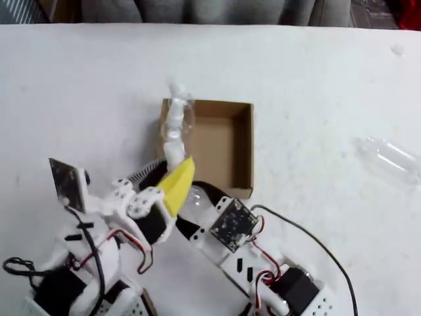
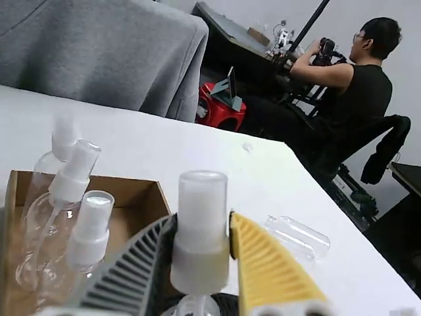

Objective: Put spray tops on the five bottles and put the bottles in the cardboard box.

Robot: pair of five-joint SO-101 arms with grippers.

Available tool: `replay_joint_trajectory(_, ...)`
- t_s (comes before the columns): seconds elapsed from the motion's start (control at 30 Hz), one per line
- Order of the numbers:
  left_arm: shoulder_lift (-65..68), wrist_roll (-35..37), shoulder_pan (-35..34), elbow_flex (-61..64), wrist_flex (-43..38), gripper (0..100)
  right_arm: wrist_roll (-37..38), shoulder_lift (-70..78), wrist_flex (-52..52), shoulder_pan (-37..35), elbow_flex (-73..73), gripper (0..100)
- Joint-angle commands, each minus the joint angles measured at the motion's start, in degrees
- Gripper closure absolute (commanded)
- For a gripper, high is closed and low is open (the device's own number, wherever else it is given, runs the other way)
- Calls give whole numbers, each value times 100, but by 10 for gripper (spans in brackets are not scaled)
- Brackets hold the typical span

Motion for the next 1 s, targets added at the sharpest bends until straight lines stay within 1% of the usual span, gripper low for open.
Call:
replay_joint_trajectory(0.0,-549,-123,84,352,-220,977,-35,-13,-92,84,-237,982)
replay_joint_trajectory(0.17,-963,-123,110,642,-176,977,-35,-22,-92,101,-255,982)
replay_joint_trajectory(0.27,-998,-123,119,721,-176,977,-53,-13,-75,303,-352,982)
replay_joint_trajectory(0.43,-998,-141,303,738,-167,976,-26,-13,-75,295,-352,982)
replay_joint_trajectory(0.57,-998,-316,321,738,-97,971,-26,-13,-75,295,-352,982)
replay_joint_trajectory(0.63,-998,-308,303,738,-97,928,-26,-13,-75,295,-352,982)
replay_joint_trajectory(0.73,-998,-281,295,738,-26,803,-26,-13,-75,321,-352,982)
replay_joint_trajectory(0.83,-1007,-281,321,703,273,692,-26,-13,-66,338,-352,982)
replay_joint_trajectory(0.9,-1007,-281,330,703,413,650,-26,-13,-66,453,-352,982)
replay_joint_trajectory(0.97,-1007,-281,303,686,484,634,-26,-13,-66,585,-360,982)
